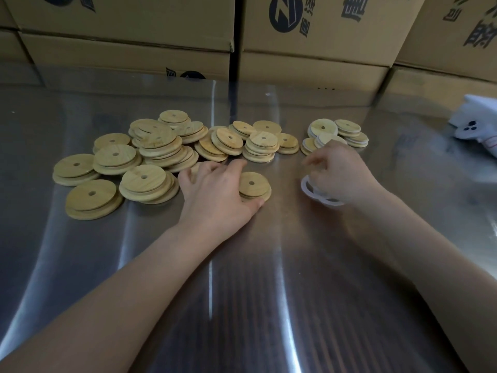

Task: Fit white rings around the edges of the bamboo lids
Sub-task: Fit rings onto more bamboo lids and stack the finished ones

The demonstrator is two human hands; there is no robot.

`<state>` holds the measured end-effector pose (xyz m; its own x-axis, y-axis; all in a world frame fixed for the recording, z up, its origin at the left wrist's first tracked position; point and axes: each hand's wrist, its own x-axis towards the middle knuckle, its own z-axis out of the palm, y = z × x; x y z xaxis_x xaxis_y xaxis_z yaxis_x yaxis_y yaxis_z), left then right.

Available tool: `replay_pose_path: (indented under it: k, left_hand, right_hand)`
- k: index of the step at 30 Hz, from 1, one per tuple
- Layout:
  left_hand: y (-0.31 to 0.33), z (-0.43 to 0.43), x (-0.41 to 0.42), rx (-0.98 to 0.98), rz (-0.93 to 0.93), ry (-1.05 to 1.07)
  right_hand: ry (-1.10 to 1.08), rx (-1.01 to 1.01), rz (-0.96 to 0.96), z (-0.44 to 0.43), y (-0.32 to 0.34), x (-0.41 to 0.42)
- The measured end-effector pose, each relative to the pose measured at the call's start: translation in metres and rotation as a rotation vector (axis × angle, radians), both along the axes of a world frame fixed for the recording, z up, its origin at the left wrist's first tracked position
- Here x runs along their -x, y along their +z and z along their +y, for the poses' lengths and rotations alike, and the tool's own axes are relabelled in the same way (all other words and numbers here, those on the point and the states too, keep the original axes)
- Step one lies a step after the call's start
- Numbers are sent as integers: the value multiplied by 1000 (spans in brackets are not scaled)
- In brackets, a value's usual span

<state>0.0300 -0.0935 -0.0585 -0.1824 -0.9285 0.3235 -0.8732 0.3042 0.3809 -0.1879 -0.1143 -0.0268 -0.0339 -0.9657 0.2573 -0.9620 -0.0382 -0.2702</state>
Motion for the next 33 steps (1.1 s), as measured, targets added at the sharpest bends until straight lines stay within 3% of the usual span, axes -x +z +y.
replay_pose_path:
  k: [11,18,22,29,33]
  left_hand:
    - [6,5,0,101,106,-125]
    - [4,6,2,29,248,-336]
    - [4,8,5,-78,338,-312]
    - [12,9,5,-278,536,-269]
    - [11,7,3,-339,672,-255]
  right_hand:
    - [41,-122,106,2,4,2]
    - [58,-99,35,3,5,2]
    - [40,-95,-94,2,5,4]
    - [86,-46,-635,4,10,4]
    - [123,-9,-798,8,14,4]
